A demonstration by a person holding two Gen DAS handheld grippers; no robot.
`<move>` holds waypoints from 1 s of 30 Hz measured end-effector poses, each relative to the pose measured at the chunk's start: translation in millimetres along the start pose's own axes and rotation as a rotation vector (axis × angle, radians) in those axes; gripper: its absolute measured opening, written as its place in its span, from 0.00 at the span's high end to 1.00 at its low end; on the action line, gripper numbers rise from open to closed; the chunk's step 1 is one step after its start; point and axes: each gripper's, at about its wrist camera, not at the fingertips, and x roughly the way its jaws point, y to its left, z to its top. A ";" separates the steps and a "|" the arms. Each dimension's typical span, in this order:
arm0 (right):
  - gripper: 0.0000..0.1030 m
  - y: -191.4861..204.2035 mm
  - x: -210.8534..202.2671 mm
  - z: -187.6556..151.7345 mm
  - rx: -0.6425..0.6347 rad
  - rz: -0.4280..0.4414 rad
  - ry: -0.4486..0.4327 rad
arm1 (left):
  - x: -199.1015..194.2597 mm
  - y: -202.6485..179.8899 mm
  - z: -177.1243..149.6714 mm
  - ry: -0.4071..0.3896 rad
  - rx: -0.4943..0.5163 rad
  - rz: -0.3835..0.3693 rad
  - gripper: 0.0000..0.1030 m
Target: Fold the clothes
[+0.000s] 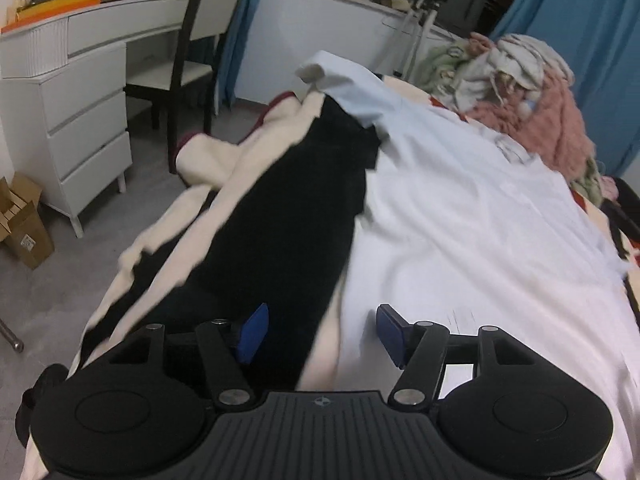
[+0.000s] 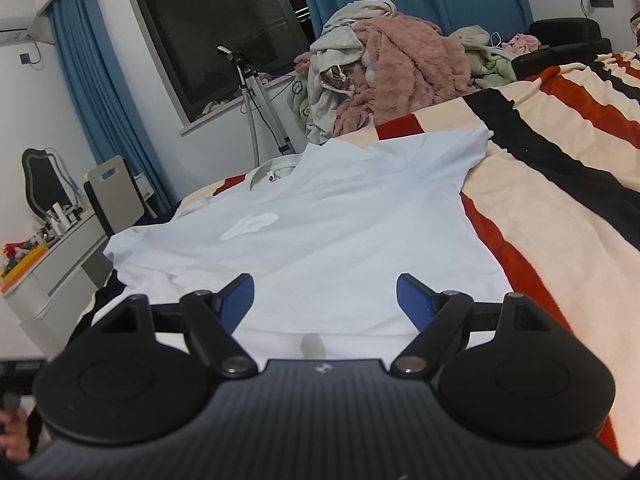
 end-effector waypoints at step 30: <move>0.22 9.2 -51.3 15.1 -0.143 -0.020 -0.130 | -96.0 -141.4 -4.9 -0.123 0.378 -0.075 0.17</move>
